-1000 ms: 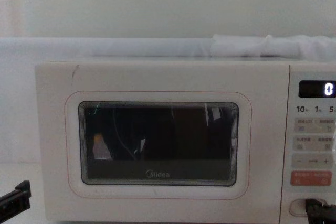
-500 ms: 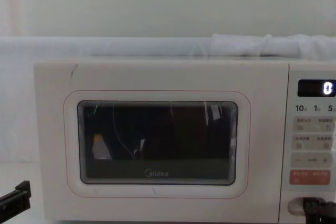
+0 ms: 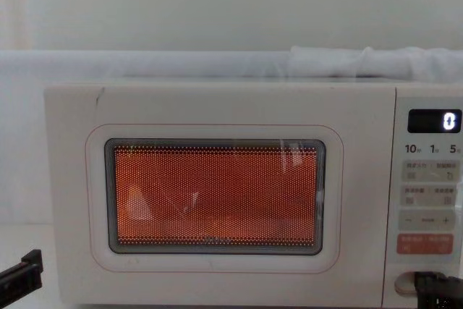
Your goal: Press the button to open the microwave door with one hand; close the microwave door with the other hand.
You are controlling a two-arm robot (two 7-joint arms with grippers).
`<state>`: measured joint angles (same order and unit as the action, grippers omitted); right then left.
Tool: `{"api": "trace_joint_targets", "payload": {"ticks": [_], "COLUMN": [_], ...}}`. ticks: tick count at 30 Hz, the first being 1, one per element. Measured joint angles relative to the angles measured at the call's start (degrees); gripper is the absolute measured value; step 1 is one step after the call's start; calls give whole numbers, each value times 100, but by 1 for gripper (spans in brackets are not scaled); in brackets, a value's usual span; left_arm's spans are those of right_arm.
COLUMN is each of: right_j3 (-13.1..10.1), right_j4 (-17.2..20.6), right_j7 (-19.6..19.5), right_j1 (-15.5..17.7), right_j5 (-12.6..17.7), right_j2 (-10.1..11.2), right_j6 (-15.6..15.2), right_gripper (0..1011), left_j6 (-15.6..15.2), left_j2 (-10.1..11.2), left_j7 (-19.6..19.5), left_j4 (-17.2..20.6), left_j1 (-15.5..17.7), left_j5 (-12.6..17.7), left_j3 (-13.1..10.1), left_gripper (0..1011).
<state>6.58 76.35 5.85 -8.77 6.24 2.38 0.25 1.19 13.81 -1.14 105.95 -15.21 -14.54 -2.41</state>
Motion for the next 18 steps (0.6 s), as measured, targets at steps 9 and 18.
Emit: {"api": "trace_joint_targets", "payload": {"ticks": [9,18], "right_j3": [-6,-4], "right_j4": [-141,-322], "right_j7": [2,-1], "right_j1": [-80,-204], "right_j5": [12,20], "right_j2": [-33,-75], "right_j6": [68,111], "right_gripper": [0,0], "left_j6": [0,0], "left_j2": [0,0], "left_j7": [0,0], "left_j4": [0,0], "left_j1": [0,0], "left_j5": [0,0], "left_j3": [0,0], "left_gripper": [1001,1001]}}
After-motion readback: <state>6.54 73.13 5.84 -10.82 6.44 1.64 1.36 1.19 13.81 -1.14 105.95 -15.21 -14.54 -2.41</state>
